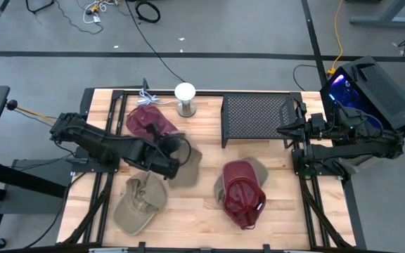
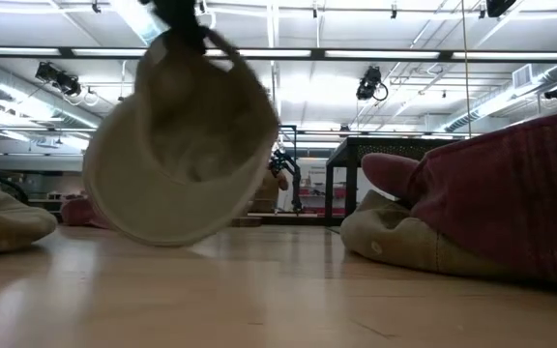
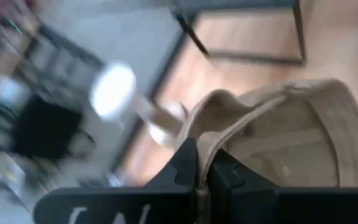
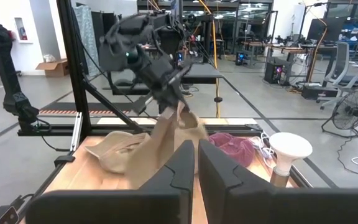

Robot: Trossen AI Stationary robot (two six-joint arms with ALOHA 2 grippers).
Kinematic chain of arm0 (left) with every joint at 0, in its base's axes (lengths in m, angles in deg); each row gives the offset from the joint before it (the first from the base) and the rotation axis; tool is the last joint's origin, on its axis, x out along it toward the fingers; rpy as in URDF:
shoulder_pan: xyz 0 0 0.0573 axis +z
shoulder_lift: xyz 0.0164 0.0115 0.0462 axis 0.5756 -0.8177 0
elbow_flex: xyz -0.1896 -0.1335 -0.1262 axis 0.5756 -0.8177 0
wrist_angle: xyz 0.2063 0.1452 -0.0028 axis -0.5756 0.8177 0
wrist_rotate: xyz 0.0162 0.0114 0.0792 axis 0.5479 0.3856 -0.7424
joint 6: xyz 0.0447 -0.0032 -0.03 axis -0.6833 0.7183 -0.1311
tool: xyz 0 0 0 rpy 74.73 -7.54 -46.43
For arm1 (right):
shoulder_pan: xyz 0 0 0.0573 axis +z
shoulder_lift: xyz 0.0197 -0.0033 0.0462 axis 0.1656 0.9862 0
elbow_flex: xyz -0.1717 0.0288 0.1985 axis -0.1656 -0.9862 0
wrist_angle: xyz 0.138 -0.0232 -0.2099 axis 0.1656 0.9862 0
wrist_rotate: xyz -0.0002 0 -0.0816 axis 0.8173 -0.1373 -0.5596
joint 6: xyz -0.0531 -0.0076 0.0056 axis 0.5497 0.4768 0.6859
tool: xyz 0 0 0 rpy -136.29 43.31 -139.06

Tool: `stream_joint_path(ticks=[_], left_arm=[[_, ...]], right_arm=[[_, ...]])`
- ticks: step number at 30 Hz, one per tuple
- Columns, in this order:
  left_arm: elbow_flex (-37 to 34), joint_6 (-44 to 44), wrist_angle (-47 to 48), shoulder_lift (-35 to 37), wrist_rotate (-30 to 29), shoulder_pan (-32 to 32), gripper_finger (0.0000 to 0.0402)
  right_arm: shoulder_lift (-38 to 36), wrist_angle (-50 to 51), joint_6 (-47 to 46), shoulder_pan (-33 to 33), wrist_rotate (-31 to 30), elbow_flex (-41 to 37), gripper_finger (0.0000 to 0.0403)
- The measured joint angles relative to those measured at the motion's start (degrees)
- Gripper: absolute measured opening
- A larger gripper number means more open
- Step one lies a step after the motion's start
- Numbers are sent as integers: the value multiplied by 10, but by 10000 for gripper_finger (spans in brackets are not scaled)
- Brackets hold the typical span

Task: Pick & Place hat
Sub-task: Put the top brown hat on the black shelf

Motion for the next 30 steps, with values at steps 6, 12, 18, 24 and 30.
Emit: stream_joint_path(ticks=[6,12,18,24,30], left_arm=[[-18,-131,-98,-15,-18,5,9],[-24,-224,-203,-16,36,4,9],[-24,-345,-307,6,119,-7,9],[-24,-398,-378,38,166,-6,10],[-24,-443,-472,56,227,-7,9]], right_arm=[[0,0,0,0,0,0,27],[0,0,0,0,0,0,27],[0,0,0,0,0,0,27],[0,0,0,0,0,0,27],[0,0,0,0,0,0,27]])
